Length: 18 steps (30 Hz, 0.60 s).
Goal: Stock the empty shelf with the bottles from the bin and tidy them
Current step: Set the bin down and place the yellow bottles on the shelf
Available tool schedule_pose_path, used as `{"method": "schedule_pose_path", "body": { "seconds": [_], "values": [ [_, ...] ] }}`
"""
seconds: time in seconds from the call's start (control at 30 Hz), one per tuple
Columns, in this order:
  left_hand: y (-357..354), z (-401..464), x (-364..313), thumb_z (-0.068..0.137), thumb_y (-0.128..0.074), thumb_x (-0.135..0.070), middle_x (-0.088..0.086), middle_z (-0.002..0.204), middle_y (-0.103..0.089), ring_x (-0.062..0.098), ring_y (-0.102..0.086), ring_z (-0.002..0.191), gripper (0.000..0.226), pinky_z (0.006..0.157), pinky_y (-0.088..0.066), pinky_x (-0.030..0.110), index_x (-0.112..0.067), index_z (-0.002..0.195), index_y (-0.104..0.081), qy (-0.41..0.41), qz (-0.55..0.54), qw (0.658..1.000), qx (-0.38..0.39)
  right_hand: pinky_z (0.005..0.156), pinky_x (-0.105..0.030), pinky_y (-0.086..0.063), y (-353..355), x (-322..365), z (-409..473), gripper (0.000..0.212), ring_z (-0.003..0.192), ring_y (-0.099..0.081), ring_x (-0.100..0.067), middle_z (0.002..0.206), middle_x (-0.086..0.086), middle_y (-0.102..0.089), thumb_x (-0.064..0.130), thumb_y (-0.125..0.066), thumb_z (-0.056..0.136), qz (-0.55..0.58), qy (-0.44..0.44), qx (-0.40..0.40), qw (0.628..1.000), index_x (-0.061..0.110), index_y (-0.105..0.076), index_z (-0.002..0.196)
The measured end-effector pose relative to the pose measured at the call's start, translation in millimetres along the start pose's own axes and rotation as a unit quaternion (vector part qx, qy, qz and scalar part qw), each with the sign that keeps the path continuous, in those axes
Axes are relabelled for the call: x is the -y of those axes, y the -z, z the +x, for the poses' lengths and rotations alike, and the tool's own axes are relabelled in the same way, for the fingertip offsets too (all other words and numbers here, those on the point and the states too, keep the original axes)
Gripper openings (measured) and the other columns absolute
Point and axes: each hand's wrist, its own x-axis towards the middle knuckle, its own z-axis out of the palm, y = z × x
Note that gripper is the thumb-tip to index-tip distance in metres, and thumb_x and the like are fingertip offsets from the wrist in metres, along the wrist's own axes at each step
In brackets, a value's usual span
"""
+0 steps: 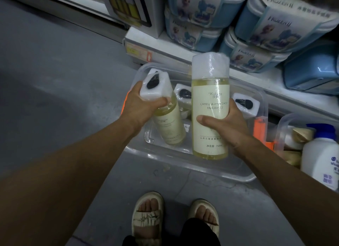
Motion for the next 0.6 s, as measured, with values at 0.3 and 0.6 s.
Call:
{"method": "schedule_pose_path", "body": {
  "seconds": [0.3, 0.6],
  "values": [
    [7.9, -24.7, -91.4, 0.064, -0.081, -0.023, -0.006, 0.097, -0.068, 0.012, -0.066, 0.09, 0.047, 0.071, -0.053, 0.027, -0.028, 0.105, -0.06, -0.021, 0.013, 0.999, -0.029, 0.067, -0.026, -0.05, 21.8, 59.4, -34.4, 0.062, 0.089, -0.063, -0.008, 0.101, 0.008, -0.064, 0.016, -0.083, 0.067, 0.006, 0.002, -0.02, 1.0, 0.024, -0.047, 0.118],
    [32.0, -72.3, -228.8, 0.067, -0.079, -0.041, -0.009, 0.088, -0.065, 0.014, -0.064, 0.086, 0.028, 0.072, -0.055, 0.032, -0.031, 0.086, -0.061, -0.029, 0.083, 0.993, -0.078, 0.073, -0.033, -0.053, 55.6, 185.2, -95.5, 0.063, 0.093, -0.065, -0.013, 0.103, 0.005, -0.066, 0.015, -0.083, 0.067, -0.001, 0.033, -0.022, 0.999, 0.023, -0.049, 0.118]
  ]
}}
